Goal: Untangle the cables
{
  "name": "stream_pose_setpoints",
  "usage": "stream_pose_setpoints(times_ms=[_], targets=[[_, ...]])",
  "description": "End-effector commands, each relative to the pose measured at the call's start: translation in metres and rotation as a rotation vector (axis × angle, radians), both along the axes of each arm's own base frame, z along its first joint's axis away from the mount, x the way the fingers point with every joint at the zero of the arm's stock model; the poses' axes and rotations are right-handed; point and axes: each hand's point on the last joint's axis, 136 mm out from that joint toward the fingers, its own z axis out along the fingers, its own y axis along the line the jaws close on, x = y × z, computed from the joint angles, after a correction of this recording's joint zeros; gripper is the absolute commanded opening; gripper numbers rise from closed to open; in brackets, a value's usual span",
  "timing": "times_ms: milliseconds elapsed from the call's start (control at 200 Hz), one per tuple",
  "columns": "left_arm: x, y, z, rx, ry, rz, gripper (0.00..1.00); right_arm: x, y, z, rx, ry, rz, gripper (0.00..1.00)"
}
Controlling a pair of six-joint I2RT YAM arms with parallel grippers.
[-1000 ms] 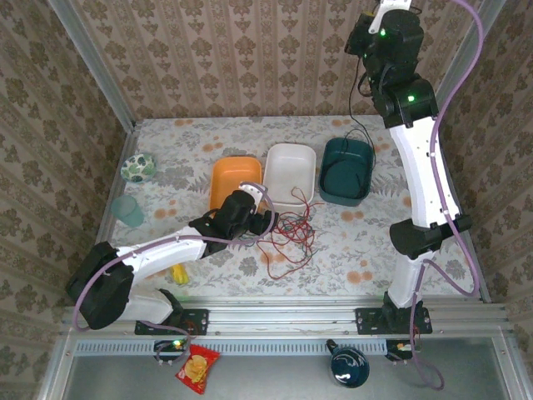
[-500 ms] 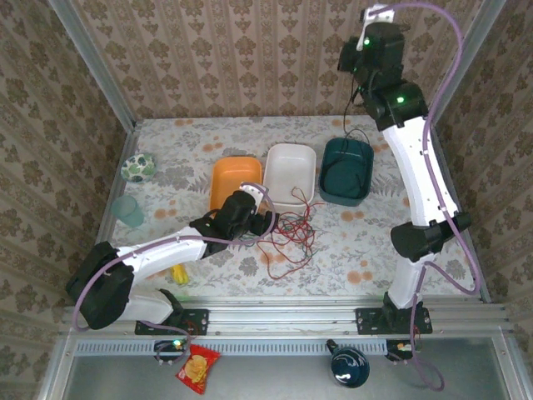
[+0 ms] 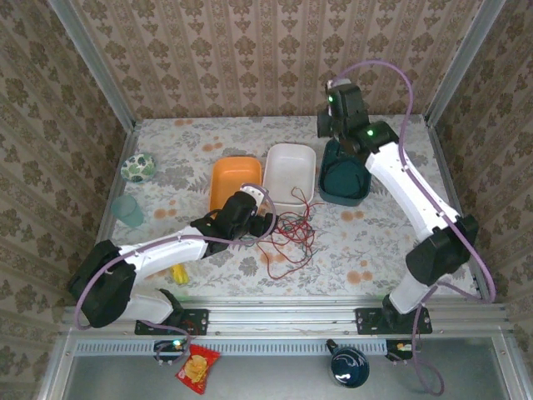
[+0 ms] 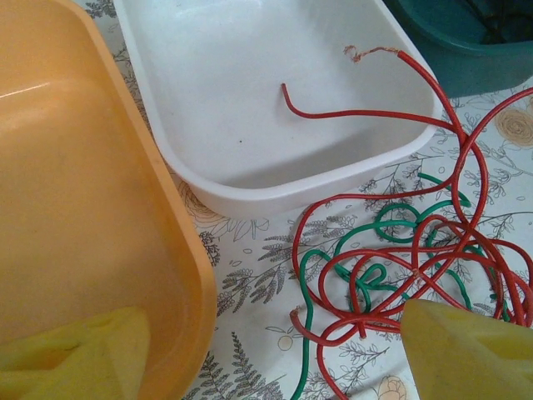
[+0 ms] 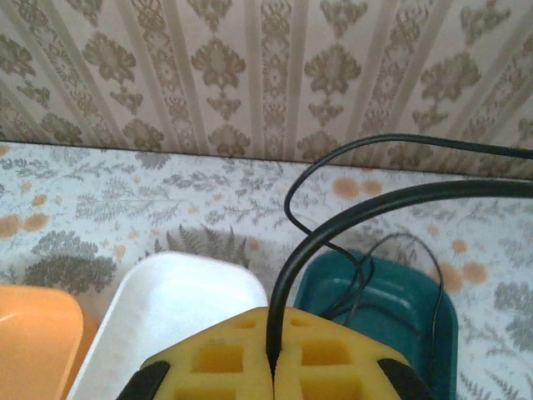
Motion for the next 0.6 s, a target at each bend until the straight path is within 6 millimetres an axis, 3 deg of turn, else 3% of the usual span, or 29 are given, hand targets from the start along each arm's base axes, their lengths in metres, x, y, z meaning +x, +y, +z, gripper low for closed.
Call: stream_pose_setpoints(times_ms=[0,160,295,480,595], targets=[[-0.001,-0.006,0.002,-0.011,0.007,-0.008,0.79,-0.011,-0.002,-0.013,0.094,-0.029,-0.025,0.00],[-0.001,-0.007,0.002,-0.014,0.006,-0.002,0.79,-0.020,-0.021,-0.069,0.190,-0.044,-0.125,0.00],[-0.002,-0.008,0.003,-0.016,0.009,-0.005,0.80,-0.017,-0.038,-0.099,0.250,-0.056,-0.200,0.00],[-0.003,-0.008,0.003,-0.015,0.010,-0.003,0.79,0.001,-0.062,-0.123,0.344,-0.033,-0.258,0.00],[-0.003,-0.007,0.002,-0.014,0.013,-0.002,0.79,0.017,-0.064,-0.130,0.344,-0.021,-0.252,0.00]])
